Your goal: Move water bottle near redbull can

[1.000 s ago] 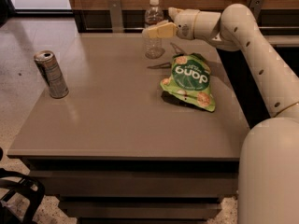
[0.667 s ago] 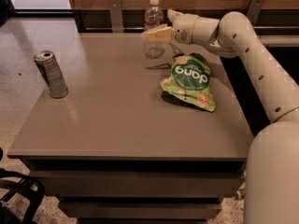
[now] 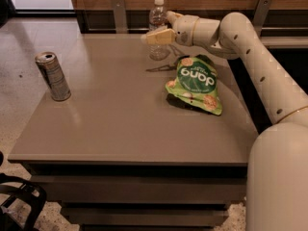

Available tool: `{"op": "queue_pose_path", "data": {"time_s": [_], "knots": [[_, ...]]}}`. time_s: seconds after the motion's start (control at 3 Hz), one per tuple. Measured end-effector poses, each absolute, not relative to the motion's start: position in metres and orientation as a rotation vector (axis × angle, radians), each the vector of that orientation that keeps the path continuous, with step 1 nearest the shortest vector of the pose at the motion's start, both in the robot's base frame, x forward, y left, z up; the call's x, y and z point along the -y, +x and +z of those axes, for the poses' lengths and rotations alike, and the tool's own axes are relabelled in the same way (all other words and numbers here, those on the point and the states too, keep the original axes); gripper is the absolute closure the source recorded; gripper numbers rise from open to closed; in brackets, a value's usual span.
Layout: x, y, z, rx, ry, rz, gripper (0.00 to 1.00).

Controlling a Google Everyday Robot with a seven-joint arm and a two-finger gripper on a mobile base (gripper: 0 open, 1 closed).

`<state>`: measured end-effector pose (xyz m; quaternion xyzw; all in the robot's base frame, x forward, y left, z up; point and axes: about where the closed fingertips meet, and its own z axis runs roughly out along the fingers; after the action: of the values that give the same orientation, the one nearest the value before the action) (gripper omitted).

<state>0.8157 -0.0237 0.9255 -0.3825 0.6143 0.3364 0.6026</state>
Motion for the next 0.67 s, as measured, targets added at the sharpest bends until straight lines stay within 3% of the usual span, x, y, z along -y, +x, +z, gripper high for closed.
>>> {"op": "queue_pose_path", "data": {"time_s": [0.67], "knots": [[0.0167,0.8154,0.9246,-1.420,-0.891,0.788,0.40]]}}
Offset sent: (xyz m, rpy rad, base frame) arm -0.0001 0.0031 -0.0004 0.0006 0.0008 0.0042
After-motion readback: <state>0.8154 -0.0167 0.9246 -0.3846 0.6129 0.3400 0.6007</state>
